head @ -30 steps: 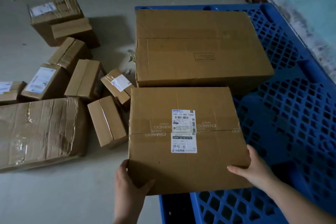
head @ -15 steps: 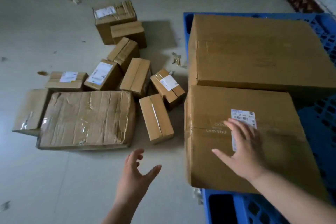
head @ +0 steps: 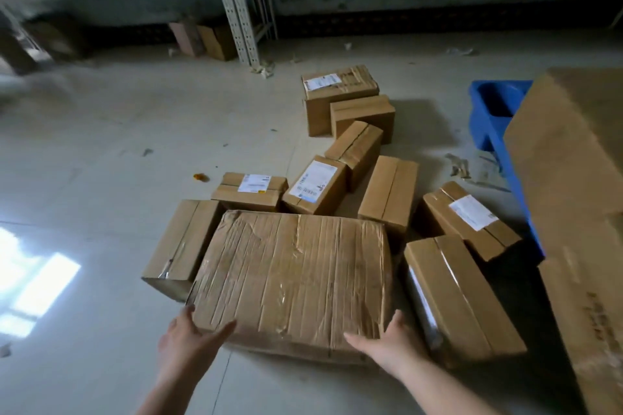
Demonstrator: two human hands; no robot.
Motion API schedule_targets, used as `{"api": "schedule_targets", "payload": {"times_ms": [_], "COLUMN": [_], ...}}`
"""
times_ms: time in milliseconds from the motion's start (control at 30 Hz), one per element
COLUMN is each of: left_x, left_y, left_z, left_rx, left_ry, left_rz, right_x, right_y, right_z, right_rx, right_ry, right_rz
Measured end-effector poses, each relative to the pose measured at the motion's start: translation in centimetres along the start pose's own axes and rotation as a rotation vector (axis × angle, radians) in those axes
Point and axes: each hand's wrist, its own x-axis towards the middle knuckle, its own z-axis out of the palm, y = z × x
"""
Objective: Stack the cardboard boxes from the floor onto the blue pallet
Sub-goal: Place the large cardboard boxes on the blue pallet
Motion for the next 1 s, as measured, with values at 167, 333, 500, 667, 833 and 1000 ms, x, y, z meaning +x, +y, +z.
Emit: {"api": "schedule_targets", "payload": {"times_ms": [167,333,500,667,833,1000], "left_x": [6.2,3.8,-1.4,-6.8,-12.3,-19.0], "left_y": [-3.1,-3.1,-0.8,5.4,15.6,28.4], "left_z": [2.8,1.1,-2.2,-7.4,-12.5,-17.3], "left_rx": [-0.232,-0.424,-0.544,-0.544,-0.601,-0.605], "left_ry": [-0.026,-0.094,-0.055,0.045,0.040,-0.055], "left_rz": [-0.092,-0.126,-0.084,-0.002,0.127,0.235], "right_x": [4.6,3.7,-0.2,-6.0,-14.4,-24.7], "right_y": [2.3,3.1,1.1,-3.5,-7.1,-9.1], "right_z": [3.5,2.8,-1.0,-8.2,-18.4,-31.1], "right_rx": [0.385,0.425,0.398,0.411,0.376,0.396], "right_ry": [0.066,0.059,0.054,0.146,0.326,0.460], "right_rz": [0.027,-0.056,-0.163,-0.251,-0.284,-0.279]}}
